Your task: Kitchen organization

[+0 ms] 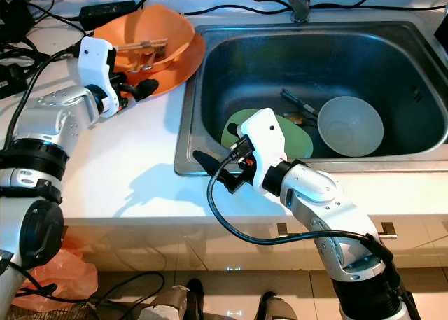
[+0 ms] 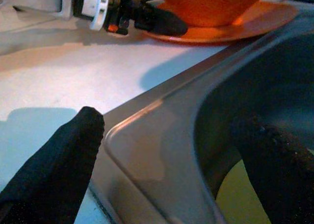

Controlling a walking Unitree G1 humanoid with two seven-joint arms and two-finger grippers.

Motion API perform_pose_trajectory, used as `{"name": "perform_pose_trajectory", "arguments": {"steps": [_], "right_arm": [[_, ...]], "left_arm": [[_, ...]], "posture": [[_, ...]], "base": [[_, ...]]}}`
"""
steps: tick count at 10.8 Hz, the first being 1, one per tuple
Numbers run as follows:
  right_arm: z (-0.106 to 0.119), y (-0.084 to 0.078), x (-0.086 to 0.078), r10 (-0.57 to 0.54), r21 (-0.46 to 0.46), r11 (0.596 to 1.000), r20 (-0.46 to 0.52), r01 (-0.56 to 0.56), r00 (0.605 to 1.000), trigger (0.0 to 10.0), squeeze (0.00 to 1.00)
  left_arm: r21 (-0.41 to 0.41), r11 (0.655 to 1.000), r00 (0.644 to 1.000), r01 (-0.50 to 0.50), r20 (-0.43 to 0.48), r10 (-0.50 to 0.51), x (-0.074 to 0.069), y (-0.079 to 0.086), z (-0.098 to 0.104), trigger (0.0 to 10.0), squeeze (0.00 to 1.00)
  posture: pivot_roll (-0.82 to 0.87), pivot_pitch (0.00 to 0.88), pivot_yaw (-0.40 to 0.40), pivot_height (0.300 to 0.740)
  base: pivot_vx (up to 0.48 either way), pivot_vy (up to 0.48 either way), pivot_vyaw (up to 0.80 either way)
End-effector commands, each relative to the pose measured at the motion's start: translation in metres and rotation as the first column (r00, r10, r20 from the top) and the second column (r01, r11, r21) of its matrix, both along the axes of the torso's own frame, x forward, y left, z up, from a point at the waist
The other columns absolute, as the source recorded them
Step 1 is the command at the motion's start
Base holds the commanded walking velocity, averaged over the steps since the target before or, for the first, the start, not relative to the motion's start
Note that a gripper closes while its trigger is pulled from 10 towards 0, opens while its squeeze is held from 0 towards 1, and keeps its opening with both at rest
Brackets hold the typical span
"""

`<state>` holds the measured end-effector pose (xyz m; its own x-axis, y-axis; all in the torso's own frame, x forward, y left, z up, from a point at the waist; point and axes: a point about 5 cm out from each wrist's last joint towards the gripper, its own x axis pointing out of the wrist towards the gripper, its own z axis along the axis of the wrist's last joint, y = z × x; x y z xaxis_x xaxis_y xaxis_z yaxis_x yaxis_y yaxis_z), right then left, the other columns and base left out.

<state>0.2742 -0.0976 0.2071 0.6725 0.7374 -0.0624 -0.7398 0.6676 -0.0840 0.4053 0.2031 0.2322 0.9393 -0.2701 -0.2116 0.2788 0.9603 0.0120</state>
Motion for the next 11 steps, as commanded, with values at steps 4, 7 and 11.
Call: {"name": "perform_pose_trajectory", "arguments": {"steps": [4,7,11], "right_arm": [[0.002,0.004,0.003,0.025,0.000,1.000,0.021,-0.025,0.999,10.0,0.00],[0.002,0.006,0.008,0.034,0.000,0.999,0.029,-0.034,0.999,10.0,0.00],[0.004,0.007,0.013,0.041,0.001,0.999,0.046,-0.041,0.998,10.0,0.00]], "left_arm": [[-0.055,0.998,0.985,-0.003,-0.170,-0.006,-0.025,0.002,-0.029,10.0,0.00],[-0.071,0.997,0.984,0.013,-0.175,-0.026,-0.046,-0.005,-0.025,10.0,0.00],[-0.069,0.997,0.981,0.030,-0.190,-0.043,-0.069,-0.007,-0.015,10.0,0.00]], "posture": [[0.03,0.183,0.068,0.740],[0.06,0.173,0.063,0.740],[0.08,0.161,0.058,0.740]], "base": [[0.000,0.000,0.00],[0.000,0.000,0.00],[0.000,0.000,0.00]]}}
